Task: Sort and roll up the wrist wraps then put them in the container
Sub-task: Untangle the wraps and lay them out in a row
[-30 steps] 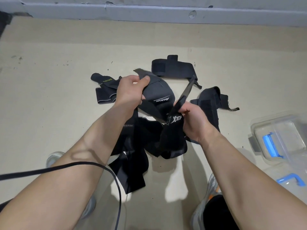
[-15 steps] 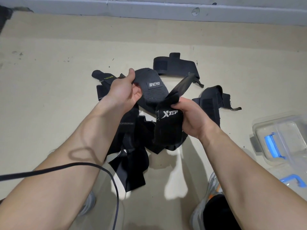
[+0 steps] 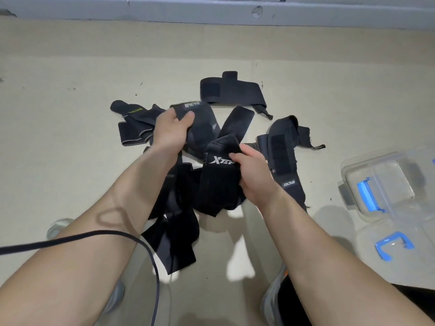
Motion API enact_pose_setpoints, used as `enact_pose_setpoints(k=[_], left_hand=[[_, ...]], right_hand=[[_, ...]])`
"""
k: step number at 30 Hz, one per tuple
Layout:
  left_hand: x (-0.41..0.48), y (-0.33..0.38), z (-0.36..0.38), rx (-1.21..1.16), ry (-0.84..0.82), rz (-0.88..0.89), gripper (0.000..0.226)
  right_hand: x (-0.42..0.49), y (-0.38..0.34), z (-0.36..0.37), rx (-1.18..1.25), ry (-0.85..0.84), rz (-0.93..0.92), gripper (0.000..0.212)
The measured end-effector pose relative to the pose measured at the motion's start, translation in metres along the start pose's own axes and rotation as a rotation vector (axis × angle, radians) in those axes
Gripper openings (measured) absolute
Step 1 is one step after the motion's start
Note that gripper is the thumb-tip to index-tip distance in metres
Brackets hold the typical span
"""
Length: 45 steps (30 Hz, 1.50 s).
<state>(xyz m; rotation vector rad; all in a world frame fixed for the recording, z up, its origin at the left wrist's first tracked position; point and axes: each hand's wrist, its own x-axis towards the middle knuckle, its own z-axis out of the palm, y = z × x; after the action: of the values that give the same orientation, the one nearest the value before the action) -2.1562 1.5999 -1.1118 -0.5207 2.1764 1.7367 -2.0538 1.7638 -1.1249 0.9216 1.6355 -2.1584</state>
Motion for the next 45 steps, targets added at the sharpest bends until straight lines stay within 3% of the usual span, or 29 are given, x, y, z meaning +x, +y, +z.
enact_pose_setpoints(k=[3,6,8,10,12,15,17,20,24,26,28,32,35,39,41,45], left_hand=[[0.026,0.010,0.010,-0.013,0.021,-0.030,0.040],[0.026,-0.001,0.031,0.368,-0.058,-0.129,0.042],[0.007,-0.010,0.052,0.516,-0.165,-0.100,0.035],[-0.016,-0.020,0.073,0.521,-0.283,-0.050,0.041],[-0.036,-0.027,0.089,0.436,-0.443,-0.111,0.051],[-0.040,-0.049,0.098,0.390,-0.655,-0.150,0.029],[-0.028,-0.065,0.098,0.337,-0.583,-0.165,0.017],[-0.007,-0.079,0.096,0.274,-0.395,-0.206,0.004],[0.007,-0.089,0.097,0.600,-0.248,-0.088,0.008],[0.005,-0.089,0.102,0.715,-0.259,-0.016,0.011],[0.002,-0.090,0.110,0.742,-0.305,0.012,0.010],[0.002,-0.091,0.118,0.765,-0.279,-0.044,0.011],[0.002,-0.090,0.119,0.718,-0.262,-0.097,0.012],[0.003,-0.090,0.115,0.680,-0.269,-0.108,0.013],[0.003,-0.091,0.114,0.665,-0.265,-0.108,0.013],[0.003,-0.090,0.118,0.566,-0.245,-0.083,0.009]], right_hand=[[0.002,0.018,-0.022,0.073,0.140,0.056,0.024],[0.001,0.032,-0.043,0.110,0.211,0.101,0.026],[0.003,0.038,-0.053,0.120,0.225,0.102,0.025],[0.006,0.040,-0.060,0.107,0.239,0.085,0.021],[0.012,0.040,-0.065,0.070,0.244,0.067,0.029],[0.022,0.037,-0.073,0.023,0.232,0.036,0.023],[0.030,0.034,-0.082,-0.072,0.323,0.006,0.017],[0.053,0.034,-0.110,-0.446,0.605,-0.020,0.027],[0.070,0.040,-0.134,-0.809,0.454,0.037,0.041],[0.074,0.039,-0.138,-0.805,0.533,-0.056,0.035],[0.070,0.025,-0.142,-0.649,0.678,-0.159,0.028],[0.059,-0.006,-0.160,-0.518,0.952,-0.364,0.026],[0.059,-0.009,-0.181,-0.569,1.034,-0.203,0.033],[0.065,0.013,-0.189,-0.729,0.905,0.409,0.040],[0.066,0.020,-0.174,-0.801,0.907,0.381,0.041],[0.083,0.024,-0.142,-0.928,0.857,0.112,0.045]])
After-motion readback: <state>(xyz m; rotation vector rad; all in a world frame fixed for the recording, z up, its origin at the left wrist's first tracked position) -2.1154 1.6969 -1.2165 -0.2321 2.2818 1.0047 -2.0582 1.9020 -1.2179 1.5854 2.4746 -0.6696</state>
